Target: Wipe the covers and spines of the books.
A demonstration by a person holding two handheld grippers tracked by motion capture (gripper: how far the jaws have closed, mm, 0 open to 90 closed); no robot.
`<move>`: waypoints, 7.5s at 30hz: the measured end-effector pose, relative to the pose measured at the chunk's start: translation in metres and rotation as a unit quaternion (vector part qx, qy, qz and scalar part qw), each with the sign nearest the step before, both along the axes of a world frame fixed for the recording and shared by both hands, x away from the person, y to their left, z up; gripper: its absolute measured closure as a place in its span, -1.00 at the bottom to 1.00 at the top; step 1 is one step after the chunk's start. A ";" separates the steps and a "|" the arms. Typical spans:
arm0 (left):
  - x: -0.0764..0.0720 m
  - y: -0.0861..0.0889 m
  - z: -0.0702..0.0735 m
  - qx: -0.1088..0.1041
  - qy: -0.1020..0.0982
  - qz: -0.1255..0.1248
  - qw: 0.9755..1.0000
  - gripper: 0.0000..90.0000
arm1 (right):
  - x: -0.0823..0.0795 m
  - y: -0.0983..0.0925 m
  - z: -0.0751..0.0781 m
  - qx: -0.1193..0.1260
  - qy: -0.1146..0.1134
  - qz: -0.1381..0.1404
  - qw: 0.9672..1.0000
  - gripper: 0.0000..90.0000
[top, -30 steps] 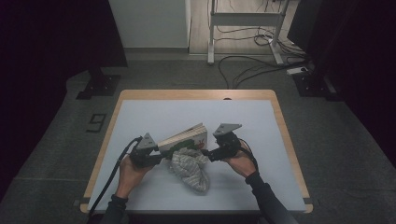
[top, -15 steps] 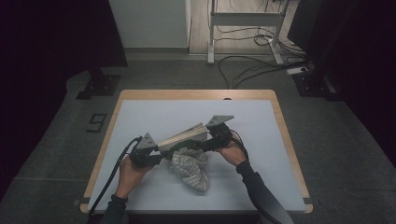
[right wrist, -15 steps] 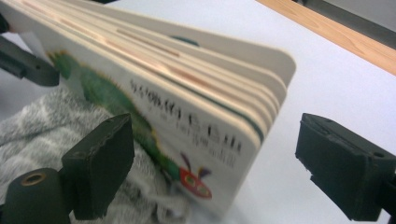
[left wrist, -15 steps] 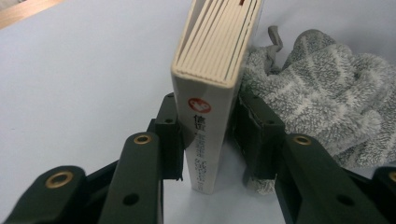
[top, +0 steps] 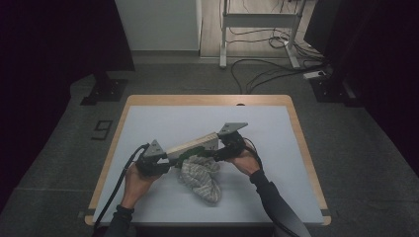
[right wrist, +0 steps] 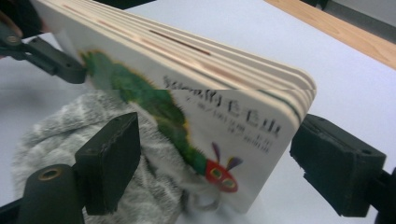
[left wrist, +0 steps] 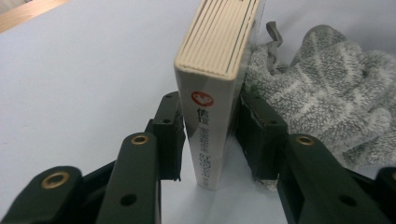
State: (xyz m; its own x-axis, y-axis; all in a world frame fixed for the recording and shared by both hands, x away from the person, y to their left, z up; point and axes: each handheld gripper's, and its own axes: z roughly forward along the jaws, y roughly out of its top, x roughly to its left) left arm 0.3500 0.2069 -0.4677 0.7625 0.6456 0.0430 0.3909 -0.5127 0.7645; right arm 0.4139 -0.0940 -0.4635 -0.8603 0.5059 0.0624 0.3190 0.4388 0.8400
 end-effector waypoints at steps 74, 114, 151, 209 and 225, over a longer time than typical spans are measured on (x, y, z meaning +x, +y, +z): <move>-0.022 -0.088 -0.041 0.028 0.062 -0.060 0.996 -0.42 | -0.005 -0.010 0.004 -0.018 -0.009 -0.052 0.998 0.33; -0.046 -0.044 0.014 0.026 0.055 -0.064 0.996 0.60 | -0.007 -0.012 0.002 -0.009 -0.012 -0.052 0.999 0.34; -0.034 0.056 0.044 0.017 0.025 0.082 0.996 0.59 | -0.009 -0.012 0.002 -0.009 -0.014 -0.053 0.998 0.35; -0.024 0.032 0.039 0.010 0.016 0.047 0.999 0.68 | -0.013 -0.012 0.001 -0.011 -0.020 -0.057 0.998 0.34; -0.020 0.027 0.035 0.029 0.017 0.054 0.998 0.68 | -0.013 -0.013 0.000 -0.010 -0.021 -0.056 0.998 0.34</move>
State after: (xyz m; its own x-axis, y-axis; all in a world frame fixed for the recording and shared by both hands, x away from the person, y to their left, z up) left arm 0.3300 0.2343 -0.4330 0.6909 0.7206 0.0580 0.4706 -0.5092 0.7206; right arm 0.4010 -0.1070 -0.4631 -0.7994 0.6005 0.0170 0.3321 0.4182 0.8454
